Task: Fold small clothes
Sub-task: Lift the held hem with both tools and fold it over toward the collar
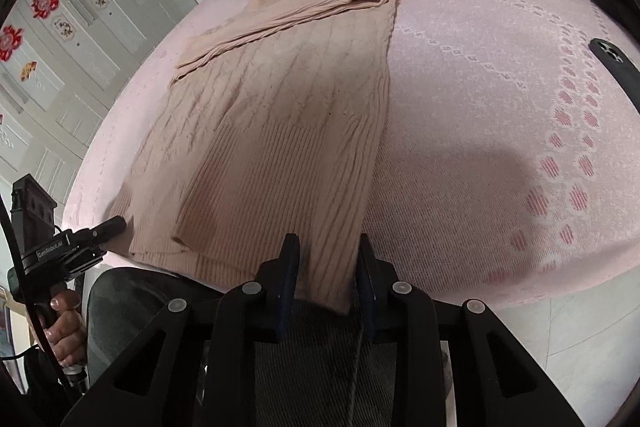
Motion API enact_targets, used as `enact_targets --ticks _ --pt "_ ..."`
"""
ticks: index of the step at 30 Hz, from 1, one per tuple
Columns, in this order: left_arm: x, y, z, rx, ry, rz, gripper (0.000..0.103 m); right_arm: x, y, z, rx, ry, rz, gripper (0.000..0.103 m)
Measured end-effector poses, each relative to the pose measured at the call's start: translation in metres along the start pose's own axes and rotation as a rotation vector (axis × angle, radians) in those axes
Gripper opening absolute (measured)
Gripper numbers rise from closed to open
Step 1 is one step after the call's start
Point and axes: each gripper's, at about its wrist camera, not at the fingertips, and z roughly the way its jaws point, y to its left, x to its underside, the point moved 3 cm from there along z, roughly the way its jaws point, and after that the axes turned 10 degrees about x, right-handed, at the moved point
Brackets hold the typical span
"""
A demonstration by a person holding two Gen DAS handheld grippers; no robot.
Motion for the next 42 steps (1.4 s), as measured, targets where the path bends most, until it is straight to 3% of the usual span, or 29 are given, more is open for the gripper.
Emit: enact_targets --ticks 1,2,10,16,29,35,42 --pt "-0.001 0.0 -0.001 -0.022 -0.005 -0.008 0.017 -0.001 0.001 0.002 -0.008 0.01 -0.002 0.007" --pt "0.0 0.001 -0.002 -0.037 -0.009 -0.01 0.01 -0.001 0.0 0.003 -0.016 0.018 0.003 0.006" --pt "-0.007 -0.005 -0.033 0.066 -0.097 -0.051 0.009 -0.013 -0.027 -0.035 -0.15 -0.092 0.173 0.005" --pt "-0.02 -0.02 -0.053 0.084 -0.139 -0.04 0.009 -0.024 -0.041 -0.055 -0.204 -0.126 0.262 0.005" --pt "-0.076 -0.103 -0.063 -0.191 -0.203 0.215 0.009 -0.077 -0.019 -0.091 -0.193 -0.216 0.23 0.005" --pt "-0.118 -0.136 -0.059 -0.228 -0.247 0.314 0.009 -0.118 -0.02 -0.099 -0.208 -0.262 0.262 0.005" --pt "-0.169 -0.147 -0.045 -0.227 -0.284 0.32 0.009 -0.17 -0.022 -0.085 -0.205 -0.303 0.306 0.005"
